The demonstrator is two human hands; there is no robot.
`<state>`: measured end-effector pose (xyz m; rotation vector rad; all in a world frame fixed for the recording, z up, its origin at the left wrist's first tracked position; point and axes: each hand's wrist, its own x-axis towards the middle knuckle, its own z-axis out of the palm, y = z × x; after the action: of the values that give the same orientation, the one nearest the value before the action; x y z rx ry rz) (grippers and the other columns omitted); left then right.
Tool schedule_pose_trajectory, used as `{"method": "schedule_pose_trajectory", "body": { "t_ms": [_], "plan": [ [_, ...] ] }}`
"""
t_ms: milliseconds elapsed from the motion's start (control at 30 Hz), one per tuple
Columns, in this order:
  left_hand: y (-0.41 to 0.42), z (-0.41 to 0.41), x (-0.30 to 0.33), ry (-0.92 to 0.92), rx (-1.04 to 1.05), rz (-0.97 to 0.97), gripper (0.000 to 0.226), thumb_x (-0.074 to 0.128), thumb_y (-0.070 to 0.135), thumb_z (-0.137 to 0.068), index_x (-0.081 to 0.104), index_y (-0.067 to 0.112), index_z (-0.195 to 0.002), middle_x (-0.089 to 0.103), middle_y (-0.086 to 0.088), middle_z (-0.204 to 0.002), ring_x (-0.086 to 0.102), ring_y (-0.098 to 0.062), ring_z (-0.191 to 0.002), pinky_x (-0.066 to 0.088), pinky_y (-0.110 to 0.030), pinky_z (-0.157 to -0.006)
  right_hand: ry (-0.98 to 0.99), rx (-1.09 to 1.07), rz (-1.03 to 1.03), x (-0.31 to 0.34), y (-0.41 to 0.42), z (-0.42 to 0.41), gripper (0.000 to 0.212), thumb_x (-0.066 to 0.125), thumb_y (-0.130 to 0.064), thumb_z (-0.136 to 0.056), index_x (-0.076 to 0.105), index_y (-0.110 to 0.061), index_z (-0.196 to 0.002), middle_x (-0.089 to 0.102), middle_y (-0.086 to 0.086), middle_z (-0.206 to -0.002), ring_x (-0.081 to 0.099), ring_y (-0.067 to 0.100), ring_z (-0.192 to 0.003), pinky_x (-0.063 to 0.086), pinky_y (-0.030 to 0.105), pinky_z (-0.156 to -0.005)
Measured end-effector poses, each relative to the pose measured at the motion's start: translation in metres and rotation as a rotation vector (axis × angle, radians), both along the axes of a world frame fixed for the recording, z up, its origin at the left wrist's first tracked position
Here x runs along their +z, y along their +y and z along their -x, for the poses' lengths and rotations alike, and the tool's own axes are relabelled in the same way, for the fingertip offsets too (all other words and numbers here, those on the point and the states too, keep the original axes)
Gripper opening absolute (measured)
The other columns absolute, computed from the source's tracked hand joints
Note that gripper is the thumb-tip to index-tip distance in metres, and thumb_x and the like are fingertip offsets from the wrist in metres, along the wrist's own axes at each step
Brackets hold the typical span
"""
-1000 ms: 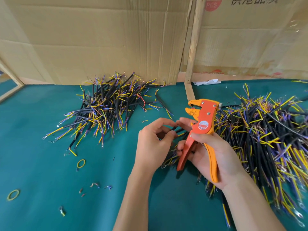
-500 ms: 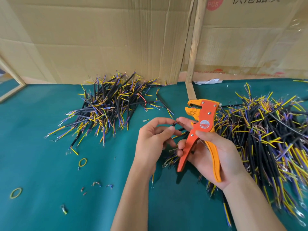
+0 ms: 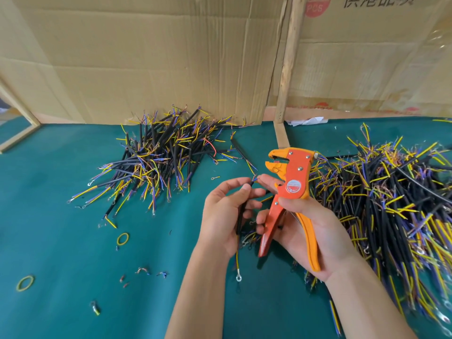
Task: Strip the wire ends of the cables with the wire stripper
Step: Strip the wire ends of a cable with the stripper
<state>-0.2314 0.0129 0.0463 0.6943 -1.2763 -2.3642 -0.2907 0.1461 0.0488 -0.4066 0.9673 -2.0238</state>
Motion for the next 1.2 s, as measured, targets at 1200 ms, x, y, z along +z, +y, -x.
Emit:
{"method": "schedule_pose_trajectory", "body": {
  "t_ms": [1200],
  "plan": [
    [-0.008, 0.001, -0.005, -0.066, 0.277, 0.266, 0.006, 0.075, 0.012, -0.087, 0.076, 0.013, -0.081, 0.067, 0.003, -0.068, 0.066, -0.009, -0.064, 0.047, -0.019, -0.048, -0.007, 0.107, -0.151, -0.007, -0.001, 0.003, 0.048, 0.077, -0.019, -0.081, 0.068, -0.006, -0.127, 0.062, 0.02, -0.085, 0.061, 0.033, -0.07, 0.056, 0.047, -0.067]
  ]
}}
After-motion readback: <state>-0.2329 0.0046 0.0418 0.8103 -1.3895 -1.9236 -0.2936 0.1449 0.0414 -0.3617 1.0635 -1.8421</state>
